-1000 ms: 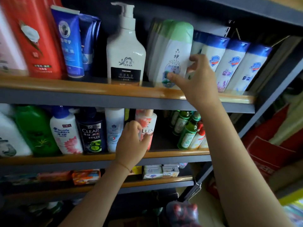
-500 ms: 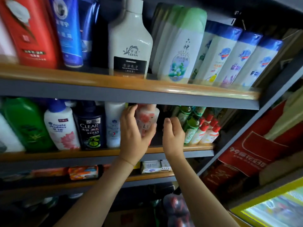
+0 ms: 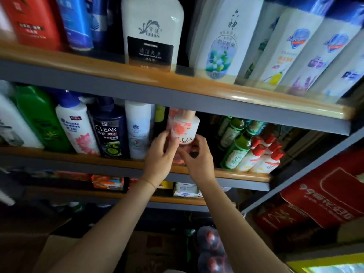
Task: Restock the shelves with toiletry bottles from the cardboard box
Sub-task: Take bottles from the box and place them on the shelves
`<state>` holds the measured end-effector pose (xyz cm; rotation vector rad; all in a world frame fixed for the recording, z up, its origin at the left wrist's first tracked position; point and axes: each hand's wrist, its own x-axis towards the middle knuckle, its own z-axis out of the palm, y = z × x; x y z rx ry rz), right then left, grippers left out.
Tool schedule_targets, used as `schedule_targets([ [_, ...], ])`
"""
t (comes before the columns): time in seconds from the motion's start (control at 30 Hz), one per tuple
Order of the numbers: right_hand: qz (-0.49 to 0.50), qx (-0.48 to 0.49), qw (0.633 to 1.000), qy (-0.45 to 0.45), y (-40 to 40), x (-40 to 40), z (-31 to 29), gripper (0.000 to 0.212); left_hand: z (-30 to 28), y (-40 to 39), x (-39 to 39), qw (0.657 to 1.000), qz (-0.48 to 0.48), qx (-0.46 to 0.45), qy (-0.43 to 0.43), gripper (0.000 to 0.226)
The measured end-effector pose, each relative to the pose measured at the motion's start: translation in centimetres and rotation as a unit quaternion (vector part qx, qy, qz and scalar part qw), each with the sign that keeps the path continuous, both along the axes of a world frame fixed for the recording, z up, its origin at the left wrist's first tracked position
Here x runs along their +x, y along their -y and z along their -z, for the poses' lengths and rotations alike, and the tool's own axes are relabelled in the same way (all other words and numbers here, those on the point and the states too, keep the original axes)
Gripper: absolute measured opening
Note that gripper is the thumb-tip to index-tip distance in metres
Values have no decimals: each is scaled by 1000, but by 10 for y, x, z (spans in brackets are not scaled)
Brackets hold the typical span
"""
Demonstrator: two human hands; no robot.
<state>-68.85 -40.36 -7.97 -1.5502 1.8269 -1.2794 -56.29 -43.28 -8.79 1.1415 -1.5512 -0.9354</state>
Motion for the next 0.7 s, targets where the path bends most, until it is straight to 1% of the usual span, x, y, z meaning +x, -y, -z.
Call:
schedule_targets([
  [0.1, 24, -5, 1000, -9, -5, -13, 1, 57, 2, 0, -8, 999, 42, 23, 12, 37],
  [0.23, 53, -14, 998, -12, -19, -31, 2, 55, 2, -1, -30, 995, 71, 39, 52, 44],
  [0.33, 77, -22, 996, -26, -30, -43, 5, 55, -1, -5, -49, 994, 91, 55, 38, 44],
  [0.43, 75, -45, 996, -23, -45, -48, 11, 57, -3, -8, -64, 990, 119, 70, 29, 46],
  [0.6, 68, -40, 997, -11, -57, -56, 12, 59, -4, -9, -74, 988, 136, 69, 33, 36],
  [0.67, 76, -42, 996, -7, -59, -56, 12, 55, -7, -11, -74, 988, 136, 66, 37, 30],
  [0.7, 85, -53, 995, -9, -59, -55, 12, 49, -6, -12, -72, 992, 111, 47, 38, 24],
])
